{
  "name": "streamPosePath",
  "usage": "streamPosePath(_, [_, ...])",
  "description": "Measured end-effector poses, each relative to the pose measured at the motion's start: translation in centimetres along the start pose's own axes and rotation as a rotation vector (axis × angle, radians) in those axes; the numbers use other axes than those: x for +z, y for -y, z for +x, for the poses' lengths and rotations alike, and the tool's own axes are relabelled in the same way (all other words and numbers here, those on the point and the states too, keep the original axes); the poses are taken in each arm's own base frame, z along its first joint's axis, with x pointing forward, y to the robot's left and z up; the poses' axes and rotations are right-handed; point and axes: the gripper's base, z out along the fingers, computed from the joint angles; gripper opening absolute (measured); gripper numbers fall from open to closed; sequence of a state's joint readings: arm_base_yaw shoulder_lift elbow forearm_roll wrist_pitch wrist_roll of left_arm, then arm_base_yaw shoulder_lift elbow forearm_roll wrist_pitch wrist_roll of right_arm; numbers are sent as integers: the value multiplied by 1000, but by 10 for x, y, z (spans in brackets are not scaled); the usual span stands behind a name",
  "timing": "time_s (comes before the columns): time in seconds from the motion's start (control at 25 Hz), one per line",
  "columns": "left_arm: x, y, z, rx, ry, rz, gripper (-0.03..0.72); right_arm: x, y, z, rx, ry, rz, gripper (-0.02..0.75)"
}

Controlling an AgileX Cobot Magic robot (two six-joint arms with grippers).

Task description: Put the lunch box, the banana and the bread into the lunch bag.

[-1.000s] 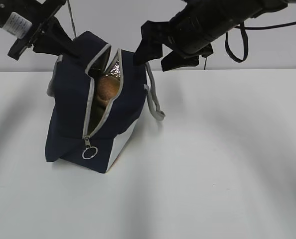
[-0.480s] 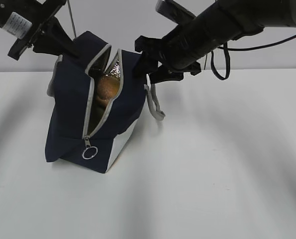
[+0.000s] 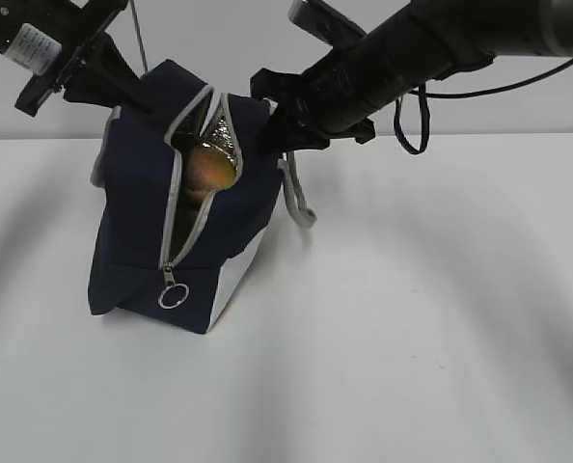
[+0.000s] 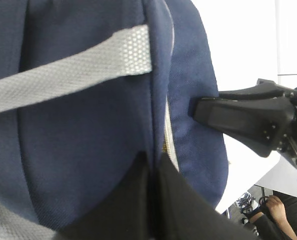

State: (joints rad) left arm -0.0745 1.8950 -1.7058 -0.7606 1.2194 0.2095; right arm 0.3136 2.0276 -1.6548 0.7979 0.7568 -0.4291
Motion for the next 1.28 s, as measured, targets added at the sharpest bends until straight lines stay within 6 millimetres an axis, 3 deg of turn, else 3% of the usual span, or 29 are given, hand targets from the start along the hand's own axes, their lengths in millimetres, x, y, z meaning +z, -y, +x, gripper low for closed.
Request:
streamPosePath(0.24, [0,2,0,19,4,17,-3,-9,-8,-8,-68,1,-17,-5])
streamPosePath(0.56, [5,14,-4,23,39,132,-3,-52,-34,-23,-220,11,14,-5])
streamPosePath(0.76, [19,33,-5,61,86,150,-3,-71,-34,-24,-264,0,120,-5])
streamPosePath(0.96, [31,45,-7,68,127,168,-3,-75,-29,-24,-279,-12,184,-6])
streamPosePath(1.28, [56,33,-12,10,118,189,-3,-76,-25,-25,-283,-5,216,-6])
